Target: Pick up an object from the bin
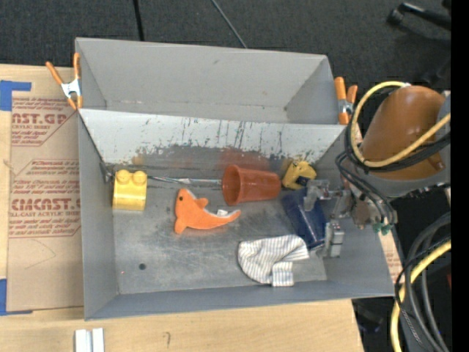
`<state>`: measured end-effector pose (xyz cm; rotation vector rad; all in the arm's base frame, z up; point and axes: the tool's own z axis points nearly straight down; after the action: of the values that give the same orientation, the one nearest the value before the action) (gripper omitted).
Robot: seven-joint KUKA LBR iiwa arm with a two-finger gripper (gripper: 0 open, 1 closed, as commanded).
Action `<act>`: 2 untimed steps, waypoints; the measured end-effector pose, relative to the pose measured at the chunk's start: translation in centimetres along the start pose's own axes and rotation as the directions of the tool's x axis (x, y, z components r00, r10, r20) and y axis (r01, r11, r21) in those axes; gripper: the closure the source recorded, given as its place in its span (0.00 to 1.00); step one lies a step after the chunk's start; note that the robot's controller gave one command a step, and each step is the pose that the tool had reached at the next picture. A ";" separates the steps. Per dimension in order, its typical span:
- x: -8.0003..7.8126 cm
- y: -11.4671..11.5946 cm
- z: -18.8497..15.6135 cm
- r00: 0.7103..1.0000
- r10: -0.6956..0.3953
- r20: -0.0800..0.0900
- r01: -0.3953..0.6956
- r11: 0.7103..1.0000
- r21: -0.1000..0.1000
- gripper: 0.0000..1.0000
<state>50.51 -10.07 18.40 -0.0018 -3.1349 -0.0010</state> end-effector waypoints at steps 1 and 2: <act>-0.2 0.0 -0.4 1.000 -0.001 0.008 0.001 1.000 0.001 0.00; -0.7 1.3 4.2 0.998 -0.057 0.014 0.057 0.998 0.003 0.00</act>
Offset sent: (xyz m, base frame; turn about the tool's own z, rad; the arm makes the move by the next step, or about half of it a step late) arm 0.0092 0.0331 -0.1140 -0.1412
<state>51.16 -8.77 14.19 0.0884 -3.1479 0.0031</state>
